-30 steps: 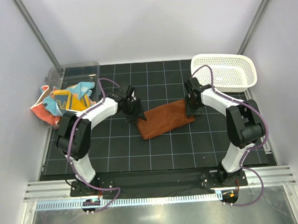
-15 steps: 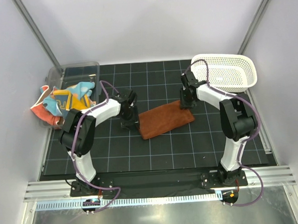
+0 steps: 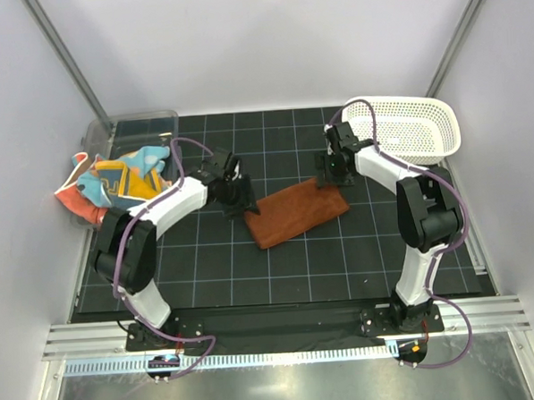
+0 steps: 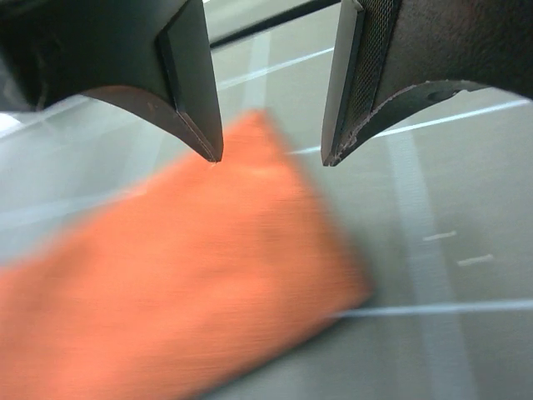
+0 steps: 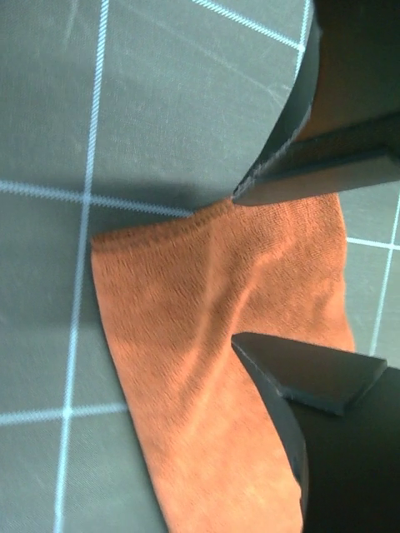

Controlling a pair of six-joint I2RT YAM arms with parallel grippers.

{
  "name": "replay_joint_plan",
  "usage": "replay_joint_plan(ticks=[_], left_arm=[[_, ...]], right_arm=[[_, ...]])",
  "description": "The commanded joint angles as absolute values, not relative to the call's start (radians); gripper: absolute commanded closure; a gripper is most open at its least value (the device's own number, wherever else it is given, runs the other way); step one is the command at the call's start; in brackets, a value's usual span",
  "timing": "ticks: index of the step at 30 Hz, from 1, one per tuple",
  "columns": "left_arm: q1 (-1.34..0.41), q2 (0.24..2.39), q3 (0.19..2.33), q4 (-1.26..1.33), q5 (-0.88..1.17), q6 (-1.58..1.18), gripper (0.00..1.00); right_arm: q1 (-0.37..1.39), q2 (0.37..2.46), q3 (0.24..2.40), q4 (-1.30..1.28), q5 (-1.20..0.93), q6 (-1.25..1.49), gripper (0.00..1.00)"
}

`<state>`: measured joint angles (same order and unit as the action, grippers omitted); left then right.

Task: Fold and stack the towels
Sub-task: Fold the towel, then neatly place the folded towel into the bin

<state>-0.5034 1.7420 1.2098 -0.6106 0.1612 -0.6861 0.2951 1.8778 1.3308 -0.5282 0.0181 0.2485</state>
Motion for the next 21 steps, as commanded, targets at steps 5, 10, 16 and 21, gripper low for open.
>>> replay_joint_plan(ticks=[5, 10, 16, 21], left_arm=[[-0.548, 1.781, 1.129, -0.284, 0.4, -0.825, 0.47], [-0.546, 1.818, 1.095, -0.317, 0.327, -0.81, 0.48], [-0.526, 1.845, 1.126, -0.474, 0.173, -0.747, 0.48], [-0.502, 1.83, 1.126, -0.515, 0.121, -0.719, 0.48]], right_arm=[[0.229, 1.873, 1.377, -0.587, -0.19, 0.173, 0.24], [0.18, 1.896, 1.388, -0.589, -0.284, 0.155, 0.24], [0.178, 1.89, 1.316, -0.545, -0.359, 0.153, 0.24], [0.173, 1.896, 1.255, -0.476, -0.413, 0.175, 0.24]])
